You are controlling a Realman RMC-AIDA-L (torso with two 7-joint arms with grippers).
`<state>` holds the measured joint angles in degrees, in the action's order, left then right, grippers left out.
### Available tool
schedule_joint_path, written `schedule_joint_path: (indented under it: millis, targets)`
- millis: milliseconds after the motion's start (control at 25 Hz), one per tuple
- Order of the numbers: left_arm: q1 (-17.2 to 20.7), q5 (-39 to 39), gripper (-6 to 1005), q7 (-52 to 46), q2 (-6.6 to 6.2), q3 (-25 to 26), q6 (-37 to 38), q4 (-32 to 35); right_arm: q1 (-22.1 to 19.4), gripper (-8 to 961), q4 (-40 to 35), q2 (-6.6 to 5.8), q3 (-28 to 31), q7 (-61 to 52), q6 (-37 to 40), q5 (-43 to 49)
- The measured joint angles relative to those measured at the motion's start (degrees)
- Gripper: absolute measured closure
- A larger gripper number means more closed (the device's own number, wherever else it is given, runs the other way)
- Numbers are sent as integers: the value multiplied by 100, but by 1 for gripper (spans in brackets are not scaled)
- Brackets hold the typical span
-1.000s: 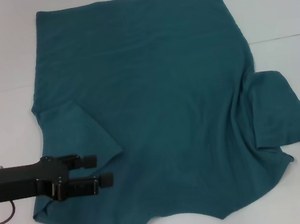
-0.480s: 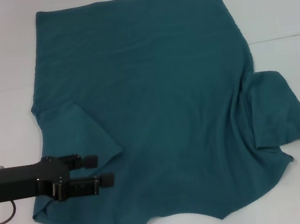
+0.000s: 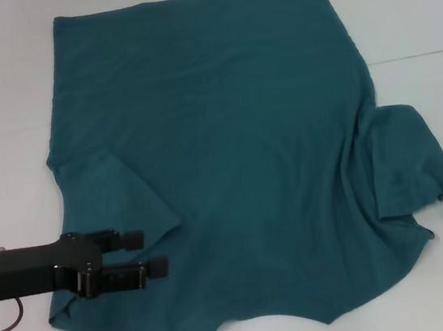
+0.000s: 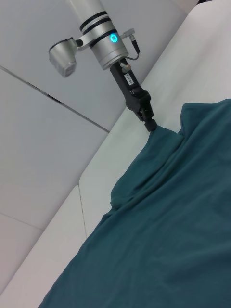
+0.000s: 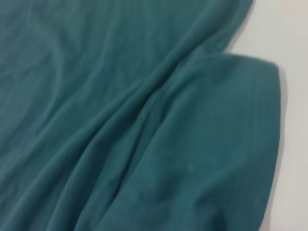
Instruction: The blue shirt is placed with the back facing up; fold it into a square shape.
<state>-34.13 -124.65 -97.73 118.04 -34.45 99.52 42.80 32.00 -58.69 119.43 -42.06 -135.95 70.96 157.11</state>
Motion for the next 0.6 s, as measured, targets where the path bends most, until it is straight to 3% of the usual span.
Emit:
schedule_joint_path:
  millis: [80, 400, 600]
  targets:
    - [1, 20, 159, -3, 0, 1, 11, 0, -13, 950, -134, 8, -1, 3, 42, -34]
    - [3, 34, 158, -3, 10, 12, 2, 0, -152, 947, -860, 60, -63, 164, 314, -492]
    - [3, 42, 158, -3, 9, 41, -10, 0, -266, 947, -1419, 66, -518, 210, 513, -892]
